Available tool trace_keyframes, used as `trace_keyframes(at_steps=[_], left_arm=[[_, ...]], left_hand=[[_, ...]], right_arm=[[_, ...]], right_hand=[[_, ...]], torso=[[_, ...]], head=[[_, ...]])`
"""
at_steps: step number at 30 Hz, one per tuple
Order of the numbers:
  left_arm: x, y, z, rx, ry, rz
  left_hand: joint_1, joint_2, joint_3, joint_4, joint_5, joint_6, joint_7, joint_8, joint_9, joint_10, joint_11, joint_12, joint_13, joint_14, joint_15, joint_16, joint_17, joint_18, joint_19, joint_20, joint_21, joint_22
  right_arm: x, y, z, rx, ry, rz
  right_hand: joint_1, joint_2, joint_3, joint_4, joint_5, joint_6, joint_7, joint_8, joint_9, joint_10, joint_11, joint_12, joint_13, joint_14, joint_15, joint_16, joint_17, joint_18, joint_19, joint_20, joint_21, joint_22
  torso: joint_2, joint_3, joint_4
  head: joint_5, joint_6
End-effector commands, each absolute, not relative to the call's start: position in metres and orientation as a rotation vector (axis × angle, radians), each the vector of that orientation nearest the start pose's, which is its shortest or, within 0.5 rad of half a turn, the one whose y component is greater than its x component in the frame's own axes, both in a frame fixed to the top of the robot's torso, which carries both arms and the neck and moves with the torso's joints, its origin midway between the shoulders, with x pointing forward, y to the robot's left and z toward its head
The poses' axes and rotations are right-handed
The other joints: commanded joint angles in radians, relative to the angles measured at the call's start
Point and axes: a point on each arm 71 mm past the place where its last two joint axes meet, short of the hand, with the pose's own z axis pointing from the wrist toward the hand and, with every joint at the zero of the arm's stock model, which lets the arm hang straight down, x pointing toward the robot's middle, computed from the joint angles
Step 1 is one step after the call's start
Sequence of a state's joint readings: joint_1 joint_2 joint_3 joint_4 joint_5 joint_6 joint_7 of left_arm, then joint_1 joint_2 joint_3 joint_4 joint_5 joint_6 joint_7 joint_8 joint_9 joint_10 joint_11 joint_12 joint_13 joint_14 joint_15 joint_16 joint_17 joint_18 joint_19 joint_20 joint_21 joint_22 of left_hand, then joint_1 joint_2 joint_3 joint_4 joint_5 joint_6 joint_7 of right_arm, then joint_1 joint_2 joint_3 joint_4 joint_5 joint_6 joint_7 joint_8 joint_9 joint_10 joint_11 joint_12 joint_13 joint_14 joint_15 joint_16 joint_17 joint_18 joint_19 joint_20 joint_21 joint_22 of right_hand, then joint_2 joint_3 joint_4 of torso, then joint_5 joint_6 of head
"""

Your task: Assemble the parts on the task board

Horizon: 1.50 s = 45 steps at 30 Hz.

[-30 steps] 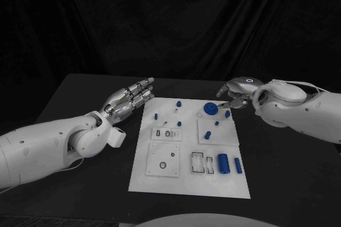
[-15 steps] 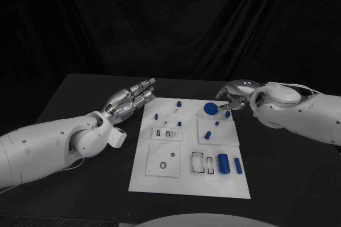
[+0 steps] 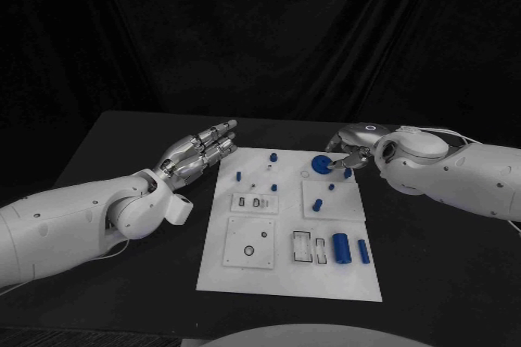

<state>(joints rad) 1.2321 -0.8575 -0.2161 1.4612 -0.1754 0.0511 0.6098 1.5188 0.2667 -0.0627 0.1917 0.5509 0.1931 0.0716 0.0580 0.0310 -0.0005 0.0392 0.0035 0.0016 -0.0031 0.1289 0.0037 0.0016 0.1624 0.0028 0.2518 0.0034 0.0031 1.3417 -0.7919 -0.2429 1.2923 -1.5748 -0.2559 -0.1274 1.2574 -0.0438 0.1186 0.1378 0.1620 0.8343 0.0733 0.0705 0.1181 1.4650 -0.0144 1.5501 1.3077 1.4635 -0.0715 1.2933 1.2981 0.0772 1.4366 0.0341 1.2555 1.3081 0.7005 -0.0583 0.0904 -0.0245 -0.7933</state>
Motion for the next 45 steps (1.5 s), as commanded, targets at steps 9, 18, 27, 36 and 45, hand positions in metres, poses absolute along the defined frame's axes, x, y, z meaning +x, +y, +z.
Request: trace_keyframes(at_steps=[9, 18, 27, 36, 45], left_arm=[[0.467, 0.213, -0.214, -0.761, 1.588, -1.848], [0.466, 0.213, -0.215, -0.764, 1.592, -1.849], [0.466, 0.212, -0.216, -0.766, 1.594, -1.852], [0.465, 0.213, -0.217, -0.768, 1.594, -1.85], [0.464, 0.214, -0.216, -0.77, 1.594, -1.849]], left_hand=[[-0.001, 0.01, 0.007, 0.0, 0.006, 0.005, 0.005, 0.006, 0.001, 0.001, 0.006, -0.004, -0.002, 0.003, 0.005, -0.004, -0.002, 0.017, 0.001, 0.007, 0.0, 0.0], [-0.001, 0.01, 0.008, -0.001, 0.006, 0.004, 0.005, 0.006, 0.001, 0.001, 0.006, -0.004, -0.002, 0.003, 0.004, -0.004, -0.002, 0.017, 0.001, 0.007, 0.0, 0.0], [-0.001, 0.01, 0.008, -0.001, 0.006, 0.004, 0.005, 0.006, 0.001, 0.001, 0.006, -0.004, -0.002, 0.003, 0.004, -0.004, -0.002, 0.017, 0.001, 0.007, 0.0, 0.0], [-0.001, 0.01, 0.009, -0.001, 0.006, 0.003, 0.006, 0.006, 0.001, 0.001, 0.008, -0.004, -0.002, 0.003, 0.004, -0.004, -0.002, 0.017, 0.001, 0.008, 0.0, 0.0], [-0.001, 0.01, 0.009, -0.001, 0.006, 0.003, 0.006, 0.006, 0.001, 0.001, 0.008, -0.004, -0.002, 0.003, 0.004, -0.004, -0.002, 0.017, 0.001, 0.008, 0.0, 0.0]], right_arm=[[0.529, -0.246, -0.207, -0.341, 1.762, 0.296], [0.531, -0.243, -0.213, -0.354, 1.777, 0.302], [0.531, -0.237, -0.218, -0.369, 1.781, 0.32], [0.53, -0.234, -0.218, -0.379, 1.746, 0.355], [0.525, -0.234, -0.214, -0.377, 1.69, 0.393]], right_hand=[[-0.005, 0.008, -0.003, -0.005, 0.013, 0.019, -0.001, 0.007, 0.007, 0.098, -0.009, 0.009, 0.246, 0.071, -0.01, 0.017, 0.011, -0.008, 0.009, -0.003, 0.015, 0.077], [0.005, 0.011, 0.014, -0.023, 0.136, 0.041, 0.002, 0.008, 0.024, 0.099, -0.007, 0.011, 0.25, 0.068, -0.011, 0.028, 0.016, -0.009, 0.009, -0.005, 0.021, 0.089], [0.008, 0.002, 0.042, -0.035, 0.23, 0.068, 0.007, 0.01, 0.04, 0.102, -0.003, 0.016, 0.256, 0.068, -0.012, 0.044, 0.027, -0.01, 0.01, -0.005, 0.028, 0.1], [0.025, -0.015, 0.096, -0.071, 0.361, 0.218, -0.009, 0.083, 0.128, 0.105, 0.002, 0.02, 0.262, 0.066, -0.011, 0.055, 0.031, -0.012, 0.012, -0.006, 0.034, 0.114], [0.005, -0.021, 0.097, -0.079, 0.373, 0.251, -0.027, 0.136, 0.241, 0.106, -0.011, 0.021, 0.263, 0.067, -0.02, 0.061, 0.032, -0.017, 0.022, -0.011, 0.055, 0.132]], torso=[[0.0, 0.0002, -0.0013], [0.0, -0.0001, -0.001], [0.0, -0.0003, -0.0005], [0.0, 0.0002, -0.0012], [0.0, 0.0002, -0.0017]], head=[[0.001, 0.002], [0.002, 0.0], [0.003, -0.003], [0.005, -0.001], [0.011, 0.002]])
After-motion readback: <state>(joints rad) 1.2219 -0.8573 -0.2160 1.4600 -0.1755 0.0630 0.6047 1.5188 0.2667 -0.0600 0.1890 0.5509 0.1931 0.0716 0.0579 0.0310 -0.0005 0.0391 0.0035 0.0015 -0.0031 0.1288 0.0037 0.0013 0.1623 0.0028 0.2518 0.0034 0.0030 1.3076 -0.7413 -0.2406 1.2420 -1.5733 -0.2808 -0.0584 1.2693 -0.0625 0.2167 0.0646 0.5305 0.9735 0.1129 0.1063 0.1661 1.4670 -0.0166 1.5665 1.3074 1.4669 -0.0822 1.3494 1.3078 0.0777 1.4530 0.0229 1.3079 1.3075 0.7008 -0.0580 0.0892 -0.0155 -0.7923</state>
